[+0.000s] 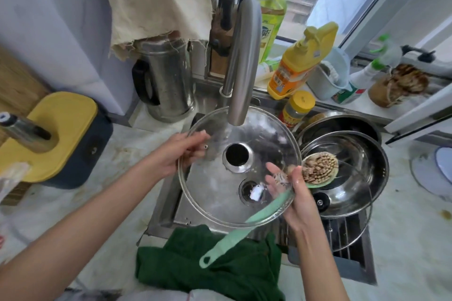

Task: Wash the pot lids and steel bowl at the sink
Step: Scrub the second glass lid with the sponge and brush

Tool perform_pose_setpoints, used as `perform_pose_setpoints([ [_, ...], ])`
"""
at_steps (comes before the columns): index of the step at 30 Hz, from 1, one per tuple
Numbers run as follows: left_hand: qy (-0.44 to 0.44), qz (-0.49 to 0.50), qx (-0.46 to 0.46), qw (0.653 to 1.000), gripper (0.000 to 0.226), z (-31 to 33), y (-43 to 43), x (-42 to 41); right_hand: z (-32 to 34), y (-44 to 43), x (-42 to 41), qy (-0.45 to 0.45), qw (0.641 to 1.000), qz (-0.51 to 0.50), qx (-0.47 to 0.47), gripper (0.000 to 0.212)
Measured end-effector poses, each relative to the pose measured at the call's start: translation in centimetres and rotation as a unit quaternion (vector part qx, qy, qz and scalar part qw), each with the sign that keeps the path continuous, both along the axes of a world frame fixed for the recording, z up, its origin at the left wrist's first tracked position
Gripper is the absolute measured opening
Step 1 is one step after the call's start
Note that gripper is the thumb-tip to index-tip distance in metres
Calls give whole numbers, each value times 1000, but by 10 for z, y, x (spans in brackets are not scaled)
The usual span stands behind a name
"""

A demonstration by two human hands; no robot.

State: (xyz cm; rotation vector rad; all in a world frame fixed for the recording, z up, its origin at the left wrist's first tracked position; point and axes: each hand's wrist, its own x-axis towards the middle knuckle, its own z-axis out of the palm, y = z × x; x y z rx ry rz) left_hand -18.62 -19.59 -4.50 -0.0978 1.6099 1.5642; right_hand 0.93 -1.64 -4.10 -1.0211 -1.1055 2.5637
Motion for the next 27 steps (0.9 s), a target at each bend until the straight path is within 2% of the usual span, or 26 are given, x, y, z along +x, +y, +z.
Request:
perform_pose_setpoints([
  [1,23,34,-22,999,22,-10,15,-1,4,3,0,6,1000,-7,26,35],
  [3,151,38,-132,979,29,-30,45,-2,7,3,-2,0,997,-16,71,45],
  [5,301,-12,-244,922,36,-42,66,12,7,1,-7,-12,994,-45,94,43],
  [6,360,-35,-249,898,39,-47,70,27,10,0,-10,-16,993,-61,95,43],
  [8,461,-81,-187,863,50,-50,67,58,11,4,-14,-19,992,-88,88,51],
  [10,478,-131,-98,863,52,-53,56,66,11,8,-13,-18,991,-111,72,61],
  [12,455,-143,-69,876,49,-64,57,42,9,9,-11,-14,991,-117,62,63],
  [14,386,-121,-104,908,45,-70,63,16,9,8,-12,-14,992,-113,63,57],
  [15,373,-111,-126,913,44,-70,67,13,10,7,-14,-13,991,-113,69,50],
  [17,385,-102,-155,904,47,-67,71,34,10,7,-20,-26,989,-118,80,36],
  [20,399,-114,-173,893,51,-58,57,91,11,5,-32,-42,988,-128,81,34],
  [22,445,-157,-136,871,55,-49,43,118,8,1,-39,-51,987,-134,76,46],
  [25,567,-273,-21,777,56,-44,35,124,3,-5,-49,-73,988,-110,79,50],
  [26,574,-286,-4,767,55,-46,37,116,1,-9,-52,-83,988,-90,91,52],
  [27,566,-283,-11,774,54,-46,43,106,-1,-13,-54,-92,988,-68,106,54],
])
